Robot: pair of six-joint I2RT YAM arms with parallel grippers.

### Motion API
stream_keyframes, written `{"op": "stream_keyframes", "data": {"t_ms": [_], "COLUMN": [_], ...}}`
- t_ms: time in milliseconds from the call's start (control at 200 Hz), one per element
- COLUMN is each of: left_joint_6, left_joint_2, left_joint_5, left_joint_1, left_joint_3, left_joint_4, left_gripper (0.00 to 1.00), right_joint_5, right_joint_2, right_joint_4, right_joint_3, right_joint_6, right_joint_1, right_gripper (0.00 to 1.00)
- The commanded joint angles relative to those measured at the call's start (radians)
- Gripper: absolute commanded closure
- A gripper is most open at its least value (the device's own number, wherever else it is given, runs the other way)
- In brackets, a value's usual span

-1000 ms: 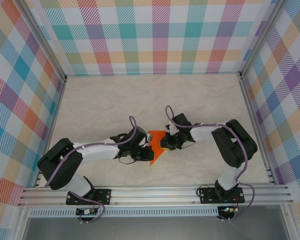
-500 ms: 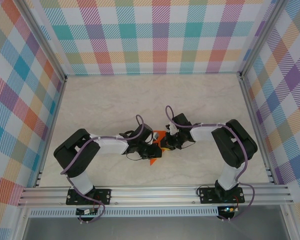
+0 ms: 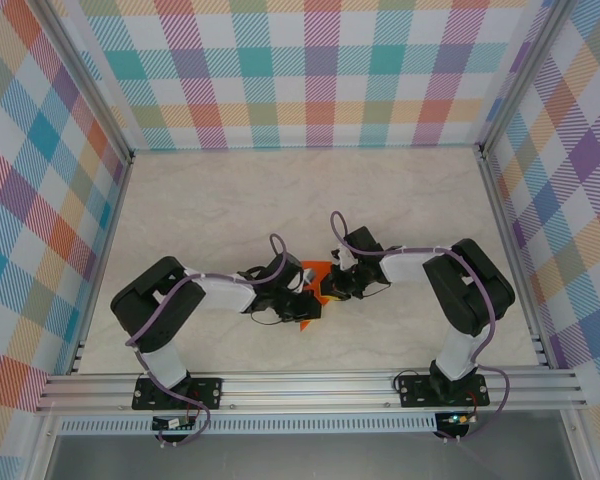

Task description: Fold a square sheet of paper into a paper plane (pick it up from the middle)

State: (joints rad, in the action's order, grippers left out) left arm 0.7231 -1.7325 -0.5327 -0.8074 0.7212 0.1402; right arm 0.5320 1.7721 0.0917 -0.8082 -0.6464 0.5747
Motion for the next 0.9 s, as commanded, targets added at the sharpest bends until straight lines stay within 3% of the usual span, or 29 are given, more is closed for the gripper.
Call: {"op": "stream_keyframes", "data": {"t_ms": [0, 665, 895], "left_joint_6": [0.014, 0.032, 0.033], "left_joint_2": [0.004, 0.246, 0.436], "left_joint_5": [-0.013, 0.005, 0.114], "left_joint_1": [0.014, 0.034, 0.041], "left_joint_3": [-0.067, -0.257, -0.227], "left_joint_4": [-0.076, -0.127, -0.249], "left_gripper": [0.89, 0.88, 0.87], "right_joint_5": [-0.097, -0.102, -0.086], "right_joint_2": [0.042, 0.009, -0.058], "right_joint_4": [0.077, 0.095, 0.123], "right_joint_3": [0.031, 0.023, -0.009], "right_joint_6": [0.006, -0.001, -0.017], "right_joint_1": [0.010, 0.011, 0.010], "right_gripper": [0.90, 0.89, 0.86]}}
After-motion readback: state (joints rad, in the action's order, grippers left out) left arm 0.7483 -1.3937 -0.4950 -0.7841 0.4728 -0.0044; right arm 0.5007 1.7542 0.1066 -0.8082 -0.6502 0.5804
